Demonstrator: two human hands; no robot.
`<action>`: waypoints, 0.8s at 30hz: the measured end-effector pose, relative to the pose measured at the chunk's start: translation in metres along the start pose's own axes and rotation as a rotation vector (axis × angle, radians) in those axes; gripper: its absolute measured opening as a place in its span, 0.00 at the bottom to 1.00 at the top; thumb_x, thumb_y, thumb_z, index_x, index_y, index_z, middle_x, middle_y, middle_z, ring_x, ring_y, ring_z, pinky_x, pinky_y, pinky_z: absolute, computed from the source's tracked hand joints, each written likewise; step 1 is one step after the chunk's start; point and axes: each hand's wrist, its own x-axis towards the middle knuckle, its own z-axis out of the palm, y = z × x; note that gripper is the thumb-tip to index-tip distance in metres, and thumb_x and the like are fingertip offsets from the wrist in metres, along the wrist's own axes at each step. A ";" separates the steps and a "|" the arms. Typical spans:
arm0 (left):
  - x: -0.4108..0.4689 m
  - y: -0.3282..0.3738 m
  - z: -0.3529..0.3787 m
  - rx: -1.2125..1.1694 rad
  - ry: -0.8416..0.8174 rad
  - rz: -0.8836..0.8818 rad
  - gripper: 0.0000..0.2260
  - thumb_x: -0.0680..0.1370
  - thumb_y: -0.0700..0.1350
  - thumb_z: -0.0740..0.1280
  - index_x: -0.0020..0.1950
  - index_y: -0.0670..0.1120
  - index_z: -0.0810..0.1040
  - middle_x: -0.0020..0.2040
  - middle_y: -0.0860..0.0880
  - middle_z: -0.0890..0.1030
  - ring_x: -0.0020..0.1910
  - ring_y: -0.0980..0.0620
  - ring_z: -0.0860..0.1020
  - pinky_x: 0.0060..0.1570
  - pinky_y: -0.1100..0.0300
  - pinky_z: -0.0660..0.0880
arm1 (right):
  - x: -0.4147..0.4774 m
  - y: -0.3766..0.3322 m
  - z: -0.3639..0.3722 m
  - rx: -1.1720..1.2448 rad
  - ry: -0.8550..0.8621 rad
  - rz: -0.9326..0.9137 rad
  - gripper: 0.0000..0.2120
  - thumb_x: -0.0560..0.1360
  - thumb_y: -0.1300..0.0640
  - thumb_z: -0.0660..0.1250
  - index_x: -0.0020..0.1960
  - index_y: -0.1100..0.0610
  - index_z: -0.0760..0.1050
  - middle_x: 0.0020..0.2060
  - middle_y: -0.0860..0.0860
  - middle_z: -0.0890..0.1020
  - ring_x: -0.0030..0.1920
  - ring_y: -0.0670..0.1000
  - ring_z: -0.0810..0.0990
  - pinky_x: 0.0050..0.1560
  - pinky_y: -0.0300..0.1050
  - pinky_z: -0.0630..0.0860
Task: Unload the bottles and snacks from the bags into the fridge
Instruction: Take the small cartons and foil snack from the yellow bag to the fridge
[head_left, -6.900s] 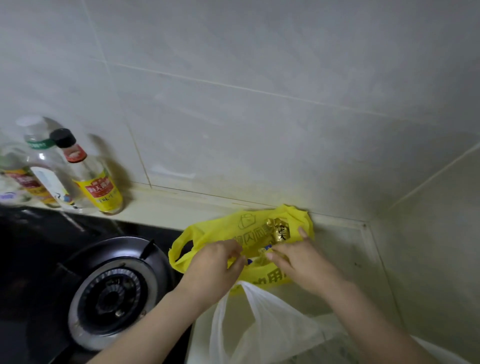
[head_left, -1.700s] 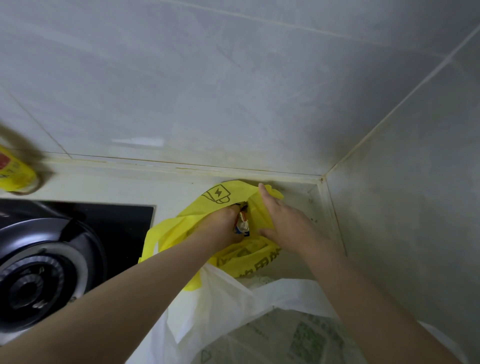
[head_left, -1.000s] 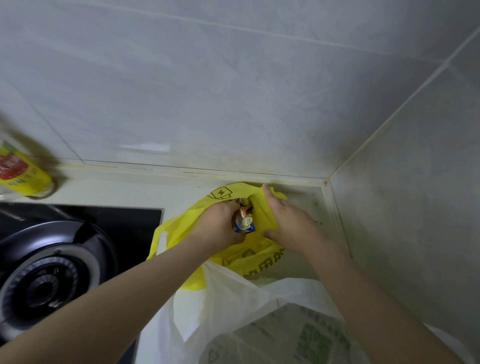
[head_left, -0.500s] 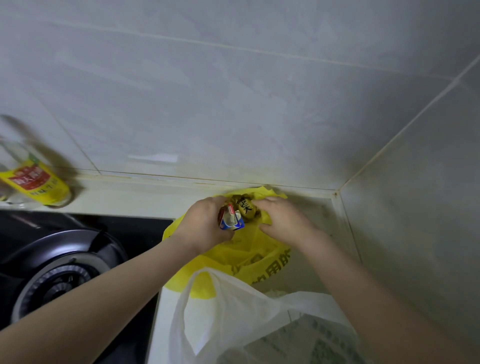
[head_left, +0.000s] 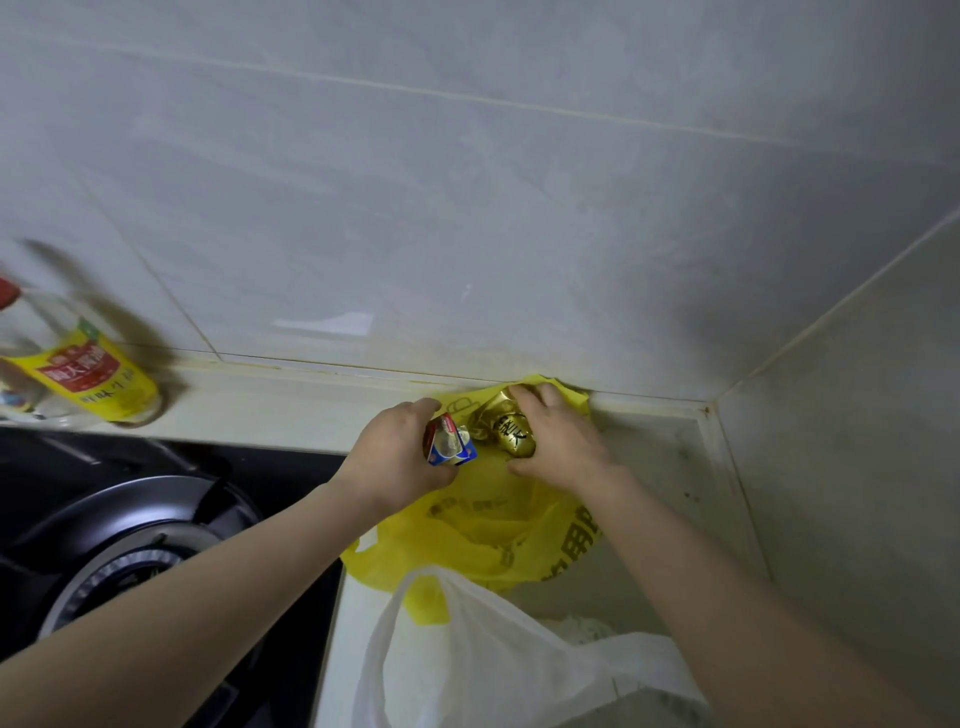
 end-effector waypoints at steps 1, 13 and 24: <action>0.000 -0.001 0.000 0.002 -0.002 -0.002 0.26 0.67 0.49 0.75 0.62 0.43 0.72 0.50 0.46 0.80 0.48 0.47 0.76 0.46 0.56 0.74 | -0.001 -0.002 0.003 -0.001 0.015 0.005 0.45 0.67 0.48 0.75 0.76 0.50 0.54 0.70 0.53 0.61 0.64 0.55 0.72 0.56 0.44 0.72; -0.002 -0.009 -0.004 0.010 -0.001 -0.034 0.29 0.68 0.50 0.75 0.66 0.44 0.71 0.56 0.46 0.79 0.53 0.48 0.77 0.49 0.58 0.74 | 0.000 -0.023 0.020 0.178 0.040 0.184 0.35 0.69 0.50 0.75 0.68 0.53 0.59 0.52 0.54 0.79 0.45 0.53 0.76 0.42 0.45 0.73; -0.012 -0.002 -0.017 -0.094 0.105 -0.044 0.30 0.67 0.49 0.76 0.66 0.45 0.72 0.54 0.47 0.79 0.50 0.49 0.76 0.44 0.66 0.71 | -0.031 -0.037 -0.019 0.555 0.148 0.220 0.22 0.67 0.52 0.75 0.53 0.53 0.67 0.44 0.44 0.72 0.46 0.47 0.73 0.39 0.41 0.66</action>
